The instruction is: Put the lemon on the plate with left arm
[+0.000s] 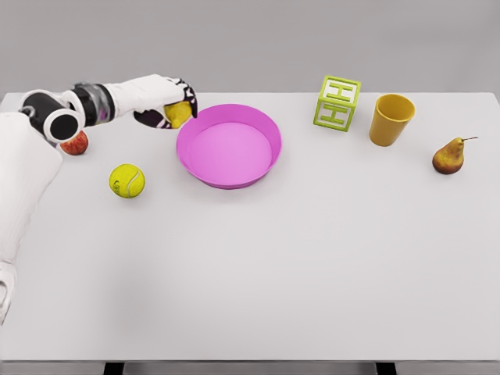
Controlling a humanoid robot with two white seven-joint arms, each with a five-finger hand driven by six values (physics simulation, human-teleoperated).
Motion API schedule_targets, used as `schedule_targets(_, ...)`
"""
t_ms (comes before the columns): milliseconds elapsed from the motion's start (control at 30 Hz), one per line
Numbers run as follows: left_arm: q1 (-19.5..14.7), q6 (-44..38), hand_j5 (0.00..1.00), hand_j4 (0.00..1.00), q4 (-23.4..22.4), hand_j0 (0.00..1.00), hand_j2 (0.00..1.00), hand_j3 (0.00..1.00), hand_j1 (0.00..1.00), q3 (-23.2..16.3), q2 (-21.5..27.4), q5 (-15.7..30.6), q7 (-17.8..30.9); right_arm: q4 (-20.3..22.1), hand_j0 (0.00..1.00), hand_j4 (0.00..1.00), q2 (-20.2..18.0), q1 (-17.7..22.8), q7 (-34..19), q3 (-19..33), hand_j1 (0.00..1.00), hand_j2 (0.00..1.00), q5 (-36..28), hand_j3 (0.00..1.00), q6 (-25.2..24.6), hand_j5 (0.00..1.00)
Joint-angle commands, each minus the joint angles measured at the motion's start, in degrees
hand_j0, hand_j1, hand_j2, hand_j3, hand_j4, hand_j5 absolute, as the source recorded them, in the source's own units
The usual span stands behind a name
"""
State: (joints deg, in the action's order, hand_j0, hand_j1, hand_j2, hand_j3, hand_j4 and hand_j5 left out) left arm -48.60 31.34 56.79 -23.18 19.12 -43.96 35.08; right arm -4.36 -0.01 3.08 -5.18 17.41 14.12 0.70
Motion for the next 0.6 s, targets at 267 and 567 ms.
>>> schedule_targets(267,0.44,0.13,0.55,0.55,1.21,0.55,0.55,0.55,0.55,-0.03,-3.56,0.19,-0.08,0.05,1.0,1.0,0.01,0.0,-0.01,-0.01,1.0,1.0,0.03,1.0,0.0,1.0)
schedule_targets(567,0.88,0.13,0.56,0.56,1.04,0.56,0.56,0.56,0.56,-2.31,-6.37,0.11,-0.08,-0.04,1.0,1.0,0.01,0.0,-0.01,-0.01,1.0,1.0,0.03,1.0,0.0,1.0)
